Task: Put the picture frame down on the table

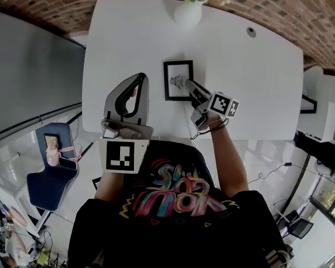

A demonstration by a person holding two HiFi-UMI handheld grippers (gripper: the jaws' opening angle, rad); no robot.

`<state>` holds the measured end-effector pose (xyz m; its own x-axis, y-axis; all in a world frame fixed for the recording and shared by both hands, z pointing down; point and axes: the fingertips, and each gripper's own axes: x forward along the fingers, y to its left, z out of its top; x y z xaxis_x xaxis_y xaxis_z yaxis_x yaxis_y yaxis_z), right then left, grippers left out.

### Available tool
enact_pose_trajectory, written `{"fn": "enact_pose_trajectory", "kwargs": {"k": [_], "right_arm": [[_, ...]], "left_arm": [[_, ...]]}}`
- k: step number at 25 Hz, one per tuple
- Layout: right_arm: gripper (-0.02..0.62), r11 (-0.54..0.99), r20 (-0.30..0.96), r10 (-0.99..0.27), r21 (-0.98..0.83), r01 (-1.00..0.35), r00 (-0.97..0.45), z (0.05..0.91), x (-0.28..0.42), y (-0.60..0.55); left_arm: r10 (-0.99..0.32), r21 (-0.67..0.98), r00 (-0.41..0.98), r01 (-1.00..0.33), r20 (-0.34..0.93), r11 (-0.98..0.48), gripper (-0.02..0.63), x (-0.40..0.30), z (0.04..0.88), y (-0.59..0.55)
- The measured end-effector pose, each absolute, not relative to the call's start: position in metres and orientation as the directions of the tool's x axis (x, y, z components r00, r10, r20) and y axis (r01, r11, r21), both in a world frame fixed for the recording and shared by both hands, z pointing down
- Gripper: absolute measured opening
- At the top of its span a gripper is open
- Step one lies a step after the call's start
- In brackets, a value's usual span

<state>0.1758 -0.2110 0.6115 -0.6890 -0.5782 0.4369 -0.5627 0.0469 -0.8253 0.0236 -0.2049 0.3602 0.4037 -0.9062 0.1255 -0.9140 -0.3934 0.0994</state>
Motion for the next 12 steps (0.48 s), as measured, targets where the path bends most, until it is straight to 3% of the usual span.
{"fn": "enact_pose_trajectory", "kwargs": {"k": [12], "right_arm": [[0.118, 0.049, 0.579, -0.513, -0.717, -0.695, -0.634, 0.627, 0.182, -0.201]], "left_arm": [[-0.908, 0.103, 0.400, -0.915, 0.122, -0.389, 0.025, 0.019, 0.361, -0.206]]}}
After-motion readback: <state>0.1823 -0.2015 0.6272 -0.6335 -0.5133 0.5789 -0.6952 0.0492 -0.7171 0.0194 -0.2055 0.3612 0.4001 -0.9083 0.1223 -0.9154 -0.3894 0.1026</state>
